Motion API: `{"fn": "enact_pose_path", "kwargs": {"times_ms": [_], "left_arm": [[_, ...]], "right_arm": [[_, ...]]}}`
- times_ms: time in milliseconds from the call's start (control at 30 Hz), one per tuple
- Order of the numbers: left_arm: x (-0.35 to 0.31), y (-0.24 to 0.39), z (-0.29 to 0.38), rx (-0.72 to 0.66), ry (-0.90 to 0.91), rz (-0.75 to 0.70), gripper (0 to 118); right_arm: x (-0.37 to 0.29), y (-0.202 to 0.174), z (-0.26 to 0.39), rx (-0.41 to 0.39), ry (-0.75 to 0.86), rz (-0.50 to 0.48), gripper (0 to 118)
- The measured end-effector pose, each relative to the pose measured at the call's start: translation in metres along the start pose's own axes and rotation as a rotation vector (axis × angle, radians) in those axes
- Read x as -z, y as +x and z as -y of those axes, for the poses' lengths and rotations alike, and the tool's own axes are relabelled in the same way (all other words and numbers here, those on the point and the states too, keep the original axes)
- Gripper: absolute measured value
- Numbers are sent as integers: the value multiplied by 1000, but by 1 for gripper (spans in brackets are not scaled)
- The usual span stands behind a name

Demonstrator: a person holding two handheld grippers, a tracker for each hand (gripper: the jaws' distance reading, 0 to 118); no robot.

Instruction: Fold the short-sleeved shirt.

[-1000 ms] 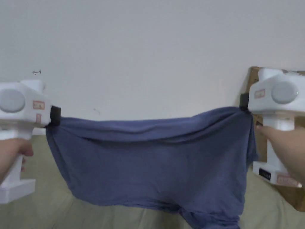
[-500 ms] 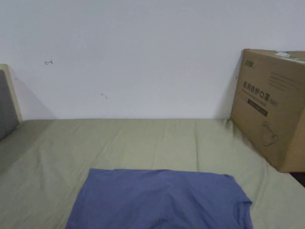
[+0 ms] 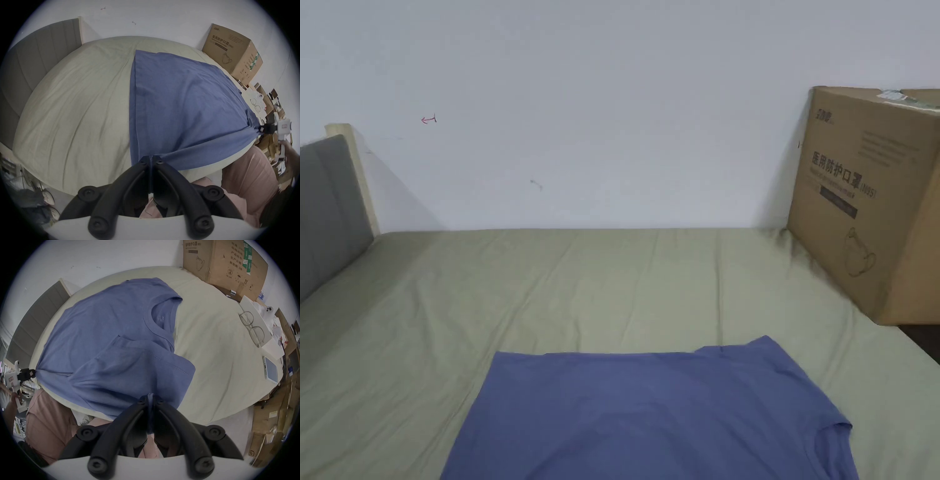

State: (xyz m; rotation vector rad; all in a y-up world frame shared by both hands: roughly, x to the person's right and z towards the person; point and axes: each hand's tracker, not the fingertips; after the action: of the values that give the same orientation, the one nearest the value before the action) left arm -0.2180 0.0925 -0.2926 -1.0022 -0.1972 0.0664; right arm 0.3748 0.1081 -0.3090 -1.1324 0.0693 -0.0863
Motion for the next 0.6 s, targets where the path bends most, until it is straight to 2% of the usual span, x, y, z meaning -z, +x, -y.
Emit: {"fn": "enact_pose_path", "kwargs": {"times_ms": [67, 100, 167, 200, 233, 267, 300, 333, 367, 400, 467, 500, 600], "left_arm": [[7, 29, 8, -84, -16, 28, 2], [-4, -17, -12, -108, -8, 39, 2], [-5, 1, -7, -157, -7, 58, 3], [-8, 14, -4, -166, 6, 81, 9], [-9, -15, -22, -170, 22, 93, 39], [-13, -6, -21, -167, 31, 87, 84], [-17, 5, -21, -163, 39, 112, 118], [-23, -2, -27, -162, 26, 161, 113], [-36, -10, -32, -161, 112, 209, 112], [-40, 2, -36, -124, 101, 204, 112], [-60, 35, -44, -60, 200, 196, 112], [-121, 2, -57, -44, 278, 210, 112], [-179, 17, -65, -63, 469, 233, 116]], "right_arm": [[7, -5, -3, 13, -5, 26, 6], [6, -6, -4, 18, -3, 25, 11], [0, -9, -6, 32, 0, 21, 38], [-4, -11, -8, 37, 5, 14, 61], [-9, -14, -9, 40, 11, 7, 92], [-17, -16, -10, 42, 27, -7, 100], [-28, -19, -11, 52, 71, -23, 100], [-40, -23, -15, 60, 103, -44, 100], [-51, -27, -17, 67, 140, -76, 100], [-66, -32, -19, 78, 205, -109, 100], [-96, -43, -21, 97, 362, -146, 100], [-112, -50, -22, 117, 447, -167, 100], [-150, -69, -18, 161, 668, -294, 100]]}}
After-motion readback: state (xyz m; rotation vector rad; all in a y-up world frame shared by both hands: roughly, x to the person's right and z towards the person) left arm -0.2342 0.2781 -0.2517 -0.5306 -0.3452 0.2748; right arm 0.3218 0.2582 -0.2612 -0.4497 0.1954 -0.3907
